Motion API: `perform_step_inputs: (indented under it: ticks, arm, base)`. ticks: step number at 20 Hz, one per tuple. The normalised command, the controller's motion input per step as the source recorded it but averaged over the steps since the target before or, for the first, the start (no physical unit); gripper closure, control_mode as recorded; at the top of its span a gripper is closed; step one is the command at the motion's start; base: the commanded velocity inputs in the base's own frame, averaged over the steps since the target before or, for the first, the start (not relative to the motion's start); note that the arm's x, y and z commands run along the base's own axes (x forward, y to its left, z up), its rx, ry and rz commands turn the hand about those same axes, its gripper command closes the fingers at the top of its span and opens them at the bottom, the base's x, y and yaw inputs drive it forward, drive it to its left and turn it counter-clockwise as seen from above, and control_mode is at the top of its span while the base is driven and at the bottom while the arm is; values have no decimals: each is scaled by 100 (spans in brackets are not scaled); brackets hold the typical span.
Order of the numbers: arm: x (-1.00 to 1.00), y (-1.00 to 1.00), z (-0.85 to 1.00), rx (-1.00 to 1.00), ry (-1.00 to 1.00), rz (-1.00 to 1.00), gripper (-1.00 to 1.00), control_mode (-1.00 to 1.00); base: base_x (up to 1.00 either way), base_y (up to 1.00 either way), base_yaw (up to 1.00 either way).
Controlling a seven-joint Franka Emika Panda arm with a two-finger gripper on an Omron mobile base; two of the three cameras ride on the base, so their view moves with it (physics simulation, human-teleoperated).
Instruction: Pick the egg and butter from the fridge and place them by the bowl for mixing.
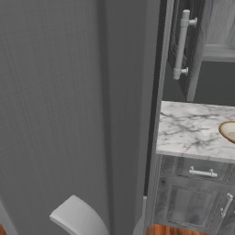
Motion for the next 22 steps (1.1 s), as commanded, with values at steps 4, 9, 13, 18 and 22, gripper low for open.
perform_step_inputs:
  ticks: [4,9,13,18,22]
  arm:
    - [49,0,0,0,3,0,-100,-100]
    - [51,0,0,0,2,0,-100,-100]
    - [51,0,-1,0,3,0,-100,-100]
    - [42,-2,-3,0,3,0,-100,-100]
    - [32,-4,-9,0,2,0,-100,-100]
  base:
    - [0,0,0]
    - [0,0,0]
    - [0,0,0]
    - [0,0,0]
    - [0,0,0]
